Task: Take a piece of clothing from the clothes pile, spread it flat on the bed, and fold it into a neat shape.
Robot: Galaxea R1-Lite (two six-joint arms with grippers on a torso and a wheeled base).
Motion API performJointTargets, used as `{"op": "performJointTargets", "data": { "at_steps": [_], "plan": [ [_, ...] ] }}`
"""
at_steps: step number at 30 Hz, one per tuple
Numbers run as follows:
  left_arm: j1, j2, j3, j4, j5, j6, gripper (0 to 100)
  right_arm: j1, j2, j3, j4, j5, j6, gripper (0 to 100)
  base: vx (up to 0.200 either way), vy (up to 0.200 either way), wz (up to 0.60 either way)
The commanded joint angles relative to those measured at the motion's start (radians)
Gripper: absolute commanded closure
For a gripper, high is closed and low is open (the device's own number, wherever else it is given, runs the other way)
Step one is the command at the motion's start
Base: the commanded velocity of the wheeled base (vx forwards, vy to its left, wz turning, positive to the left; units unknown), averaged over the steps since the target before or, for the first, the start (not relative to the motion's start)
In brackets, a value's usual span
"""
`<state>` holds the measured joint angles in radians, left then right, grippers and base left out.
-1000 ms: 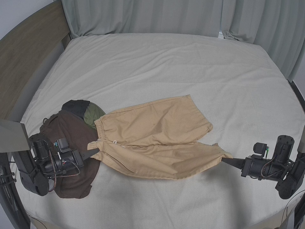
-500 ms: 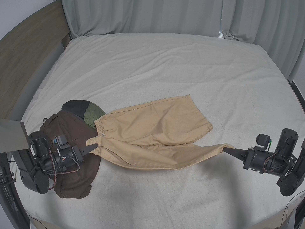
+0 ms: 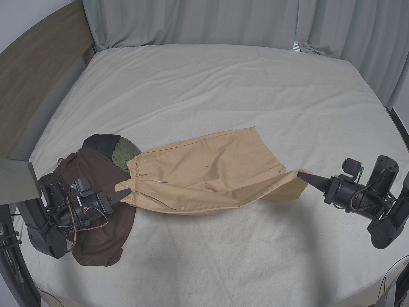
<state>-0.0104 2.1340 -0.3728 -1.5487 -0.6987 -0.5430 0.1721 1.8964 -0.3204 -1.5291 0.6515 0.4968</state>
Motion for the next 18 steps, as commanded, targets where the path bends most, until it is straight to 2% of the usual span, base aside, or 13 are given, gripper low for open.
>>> {"op": "performJointTargets", "data": {
  "at_steps": [1,6,18],
  "plan": [
    [-0.002,0.000,-0.011,-0.001,0.013,-0.008,100,-0.002,0.069,-0.114,0.003,0.000,0.037,100,0.000,0.000,0.00],
    [-0.008,-0.002,-0.031,-0.001,0.059,-0.055,100,-0.003,0.105,-0.197,0.003,0.000,0.072,100,0.000,0.000,0.00],
    [-0.011,0.001,-0.052,-0.001,0.068,-0.074,100,-0.019,0.176,-0.310,0.003,0.002,0.082,100,0.000,0.000,0.00]
  ]
}}
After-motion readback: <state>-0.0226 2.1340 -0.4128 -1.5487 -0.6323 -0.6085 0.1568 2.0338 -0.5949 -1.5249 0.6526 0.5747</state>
